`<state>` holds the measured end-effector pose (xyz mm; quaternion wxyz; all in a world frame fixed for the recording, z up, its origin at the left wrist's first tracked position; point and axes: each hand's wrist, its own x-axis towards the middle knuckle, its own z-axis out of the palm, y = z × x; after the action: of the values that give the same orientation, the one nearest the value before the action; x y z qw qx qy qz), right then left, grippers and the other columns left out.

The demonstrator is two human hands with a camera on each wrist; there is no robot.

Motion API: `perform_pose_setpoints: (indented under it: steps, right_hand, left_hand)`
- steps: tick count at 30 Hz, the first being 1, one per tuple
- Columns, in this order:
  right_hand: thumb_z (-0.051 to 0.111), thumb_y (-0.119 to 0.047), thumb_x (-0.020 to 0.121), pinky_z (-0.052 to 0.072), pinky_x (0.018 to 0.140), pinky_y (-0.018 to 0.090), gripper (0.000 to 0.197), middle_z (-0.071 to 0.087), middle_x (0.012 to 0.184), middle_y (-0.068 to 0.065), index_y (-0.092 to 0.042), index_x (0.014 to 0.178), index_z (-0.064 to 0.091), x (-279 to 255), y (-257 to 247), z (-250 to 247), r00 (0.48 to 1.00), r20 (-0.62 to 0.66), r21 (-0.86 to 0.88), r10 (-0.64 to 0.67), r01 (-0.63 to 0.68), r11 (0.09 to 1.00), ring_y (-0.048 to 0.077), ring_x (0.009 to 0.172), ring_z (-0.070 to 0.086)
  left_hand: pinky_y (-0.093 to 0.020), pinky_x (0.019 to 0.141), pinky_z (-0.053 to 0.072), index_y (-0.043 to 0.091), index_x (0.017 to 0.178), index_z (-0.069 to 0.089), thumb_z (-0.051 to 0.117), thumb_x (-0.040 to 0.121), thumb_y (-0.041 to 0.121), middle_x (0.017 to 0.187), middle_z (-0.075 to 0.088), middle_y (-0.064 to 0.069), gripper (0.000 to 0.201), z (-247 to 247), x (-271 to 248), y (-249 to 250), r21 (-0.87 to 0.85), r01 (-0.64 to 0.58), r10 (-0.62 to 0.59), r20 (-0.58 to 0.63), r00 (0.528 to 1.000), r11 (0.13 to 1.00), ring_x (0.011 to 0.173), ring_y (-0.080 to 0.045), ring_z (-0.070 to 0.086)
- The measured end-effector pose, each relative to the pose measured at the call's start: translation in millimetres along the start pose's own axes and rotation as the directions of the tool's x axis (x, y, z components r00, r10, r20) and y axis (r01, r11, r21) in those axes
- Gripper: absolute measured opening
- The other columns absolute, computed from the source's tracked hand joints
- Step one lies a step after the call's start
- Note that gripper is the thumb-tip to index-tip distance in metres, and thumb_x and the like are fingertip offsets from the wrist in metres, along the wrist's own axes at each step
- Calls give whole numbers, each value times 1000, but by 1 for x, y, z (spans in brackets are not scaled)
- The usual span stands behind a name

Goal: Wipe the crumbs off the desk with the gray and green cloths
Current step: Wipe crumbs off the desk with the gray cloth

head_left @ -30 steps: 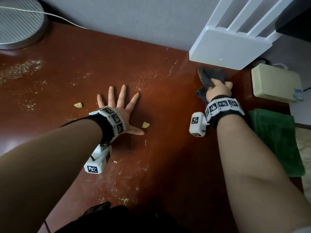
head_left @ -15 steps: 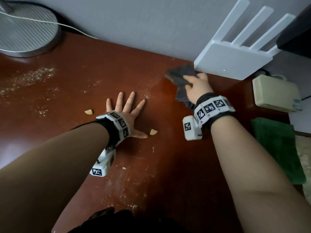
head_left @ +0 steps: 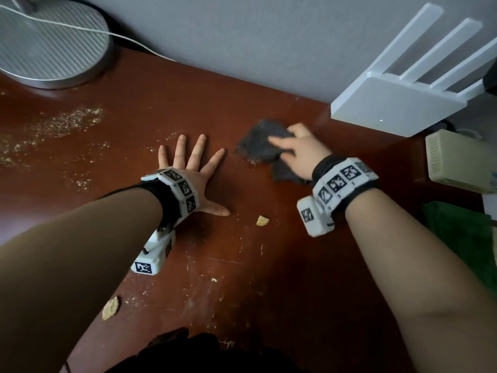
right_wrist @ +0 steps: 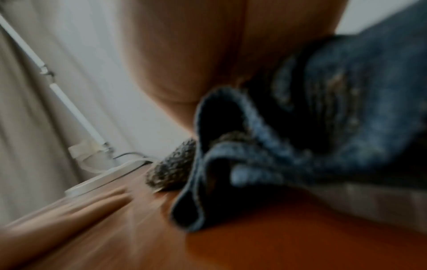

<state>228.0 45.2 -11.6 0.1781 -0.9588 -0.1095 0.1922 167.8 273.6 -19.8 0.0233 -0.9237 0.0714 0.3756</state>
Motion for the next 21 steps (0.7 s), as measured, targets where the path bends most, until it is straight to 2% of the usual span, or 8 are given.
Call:
perform_pose_setpoints:
  steps: [3, 6, 8, 13, 16, 18, 20, 21]
  right_hand:
    - [46, -17, 94, 35, 94, 24, 43, 37, 134, 7, -18, 137, 42, 35, 12, -17, 900, -287, 188, 327, -282, 941, 27, 125, 43]
    - [47, -17, 93, 29, 108, 41, 58, 19, 147, 14, -22, 147, 26, 57, 7, -26, 835, -166, -73, 525, -541, 838, 34, 132, 28]
    - [49, -17, 93, 29, 108, 41, 58, 16, 147, 12, -26, 145, 27, 59, 2, -25, 859, -152, -143, 489, -509, 849, 34, 132, 27]
    - [52, -23, 90, 31, 94, 13, 43, 39, 137, 3, -23, 133, 48, 24, -7, 0, 997, -10, 81, 71, -70, 994, 19, 122, 45]
    - [47, -7, 93, 25, 105, 17, 46, 32, 141, -1, -31, 132, 52, -4, -10, 1, 958, 256, -1, -129, 134, 991, 14, 125, 38]
    - [44, 0, 93, 20, 103, 12, 48, 34, 137, 4, -27, 131, 53, -8, -3, -13, 961, 248, 20, -122, 121, 992, 17, 125, 38]
    - [43, -1, 93, 20, 105, 14, 47, 34, 138, 10, -24, 133, 52, -1, 13, -24, 999, 37, 52, 31, -33, 998, 24, 127, 40]
    - [42, -5, 94, 22, 109, 20, 46, 30, 141, 10, -26, 135, 50, 3, 20, -27, 985, -73, 75, 158, -152, 986, 27, 127, 40]
  left_hand:
    - [-62, 109, -11, 45, 134, -34, 50, 51, 89, 142, -47, 3, 126, 0, -1, 0, 2, -2, 2, 8, 1000, 1000, 135, -33, -35]
    - [-63, 109, -11, 45, 134, -34, 49, 51, 90, 141, -47, 3, 126, 0, 0, 0, 2, -5, 5, 13, 1000, 1000, 134, -34, -36]
    - [-62, 109, -11, 45, 134, -34, 49, 51, 89, 141, -47, 3, 126, 0, 1, 0, 2, -8, 8, 19, 1000, 1000, 134, -34, -35]
    - [-63, 109, -10, 45, 134, -34, 49, 51, 90, 142, -47, 3, 126, 1, 3, 1, 1, -10, 10, 5, 1000, 1000, 135, -34, -35]
    - [-63, 109, -9, 45, 133, -35, 48, 50, 91, 141, -48, 2, 126, 3, 3, 0, 11, -11, 11, 0, 1000, 1000, 134, -34, -35]
    - [-63, 109, -8, 46, 133, -35, 47, 50, 91, 141, -48, 3, 126, 3, 4, 0, 10, -11, 11, -6, 1000, 1000, 135, -34, -35]
    - [-63, 109, -9, 47, 132, -35, 47, 48, 92, 141, -48, 3, 126, 3, 4, -1, 7, -11, 11, -4, 1000, 1000, 135, -34, -35]
    - [-63, 109, -9, 47, 132, -35, 47, 48, 92, 141, -48, 3, 126, 3, 4, -1, 5, -10, 10, -3, 1000, 1000, 134, -34, -35]
